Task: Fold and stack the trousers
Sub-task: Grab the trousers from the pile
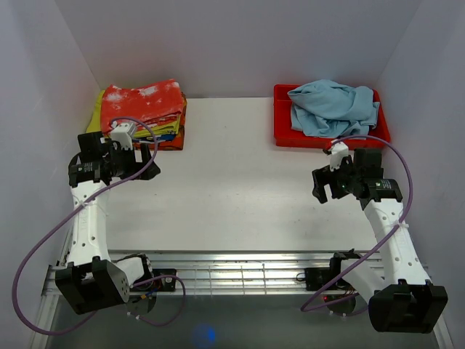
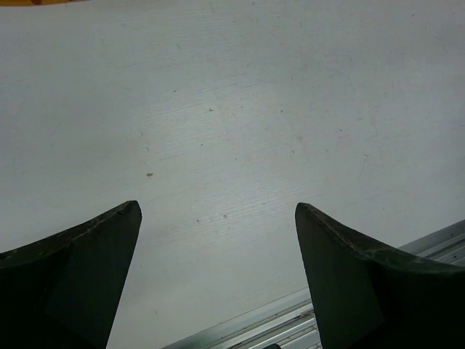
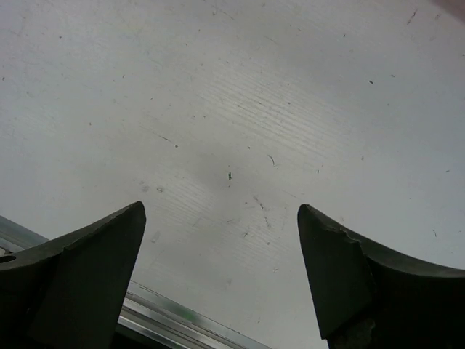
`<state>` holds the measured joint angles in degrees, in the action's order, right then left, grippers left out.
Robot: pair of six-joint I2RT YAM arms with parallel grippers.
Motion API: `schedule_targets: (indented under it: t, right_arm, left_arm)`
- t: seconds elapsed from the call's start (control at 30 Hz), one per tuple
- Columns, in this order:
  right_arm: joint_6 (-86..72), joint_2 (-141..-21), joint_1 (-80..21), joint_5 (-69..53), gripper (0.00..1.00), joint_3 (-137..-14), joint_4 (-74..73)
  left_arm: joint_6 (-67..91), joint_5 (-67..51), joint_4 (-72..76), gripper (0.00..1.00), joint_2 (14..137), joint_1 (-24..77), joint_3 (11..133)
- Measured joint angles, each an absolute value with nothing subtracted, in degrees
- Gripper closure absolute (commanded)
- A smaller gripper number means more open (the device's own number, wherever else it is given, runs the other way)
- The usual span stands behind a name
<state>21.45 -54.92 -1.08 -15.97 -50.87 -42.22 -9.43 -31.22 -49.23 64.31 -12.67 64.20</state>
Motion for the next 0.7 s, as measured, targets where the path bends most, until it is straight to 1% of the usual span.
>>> schedule_targets:
  t: [0.13,0.2,0.33,0.47,0.57,0.7]
  right_arm:
    - [21.2,-56.7,-1.1,-16.0,0.10,-52.0,-42.2]
    - [20.7,-60.0,-1.1,-15.9,0.10,-55.1,-42.3]
    - [19.4,-69.8,-1.1,-15.4,0.10,-65.8,-40.0]
    - [17.9,-80.1,-1.1,-13.6,0.10,-78.9,-36.9]
    - [16.4,-89.7,-1.1,-11.4,0.10,-89.6,-34.0]
    - [14.4,-102.2,-0.8,-8.7,0.10,-100.8,-31.2]
  left_arm:
    - [-8.3,-31.9,-48.7,0.02,64.4,-12.7,64.2]
    - [-7.5,-31.9,-48.8,0.02,64.8,-12.7,64.6]
    - [-6.2,-32.1,-48.4,0.02,65.6,-12.7,66.4]
    - [-5.3,-32.7,-47.6,0.02,65.5,-12.7,68.1]
    - [-4.4,-33.3,-47.3,0.02,65.4,-12.7,68.8]
    - [-3.2,-33.9,-47.2,0.02,65.4,-12.7,68.8]
